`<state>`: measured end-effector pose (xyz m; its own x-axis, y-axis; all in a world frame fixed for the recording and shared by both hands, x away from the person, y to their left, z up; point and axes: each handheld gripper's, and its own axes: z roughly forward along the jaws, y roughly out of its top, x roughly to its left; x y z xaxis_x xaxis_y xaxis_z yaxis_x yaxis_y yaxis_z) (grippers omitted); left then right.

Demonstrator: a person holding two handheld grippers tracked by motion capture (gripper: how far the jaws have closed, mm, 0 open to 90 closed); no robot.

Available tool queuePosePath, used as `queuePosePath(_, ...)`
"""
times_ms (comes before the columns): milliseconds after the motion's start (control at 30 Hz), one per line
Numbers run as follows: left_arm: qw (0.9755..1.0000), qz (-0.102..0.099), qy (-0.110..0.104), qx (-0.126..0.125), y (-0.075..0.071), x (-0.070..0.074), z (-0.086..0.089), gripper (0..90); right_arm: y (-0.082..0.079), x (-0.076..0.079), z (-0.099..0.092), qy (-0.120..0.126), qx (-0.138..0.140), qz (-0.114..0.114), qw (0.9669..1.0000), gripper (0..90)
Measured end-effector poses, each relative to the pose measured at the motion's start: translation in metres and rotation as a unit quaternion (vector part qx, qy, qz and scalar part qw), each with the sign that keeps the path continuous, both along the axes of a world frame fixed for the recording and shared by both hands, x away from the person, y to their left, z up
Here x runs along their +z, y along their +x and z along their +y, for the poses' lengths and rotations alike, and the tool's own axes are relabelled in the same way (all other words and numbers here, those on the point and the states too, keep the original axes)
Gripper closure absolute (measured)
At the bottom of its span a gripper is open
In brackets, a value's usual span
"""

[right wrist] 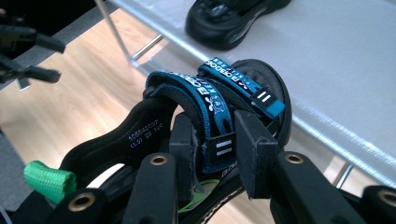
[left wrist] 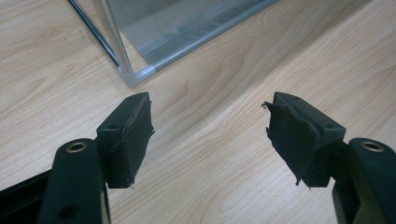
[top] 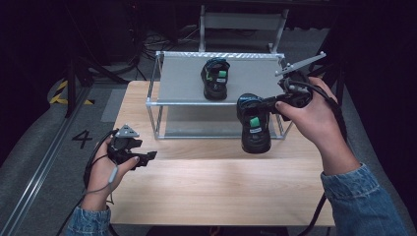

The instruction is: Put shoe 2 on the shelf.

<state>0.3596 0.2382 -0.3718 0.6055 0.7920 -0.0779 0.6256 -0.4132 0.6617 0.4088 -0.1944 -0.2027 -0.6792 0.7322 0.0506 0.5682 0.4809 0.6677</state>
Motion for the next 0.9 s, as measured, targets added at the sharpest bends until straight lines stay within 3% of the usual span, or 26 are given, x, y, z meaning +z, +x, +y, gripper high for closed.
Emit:
queuePosePath(400,1.0,0.002,0.001,-0.004,0.005,-0.002,-0.002,30.7,0.033,0.006,-0.004,0.005,-0.023,-0.02,0.9995,69.8)
queuePosePath(900,0.9998,0.005,-0.007,-0.016,0.012,-0.002,-0.008,30.4,0.07,0.002,-0.002,0.012,-0.037,-0.03,0.9988,69.9)
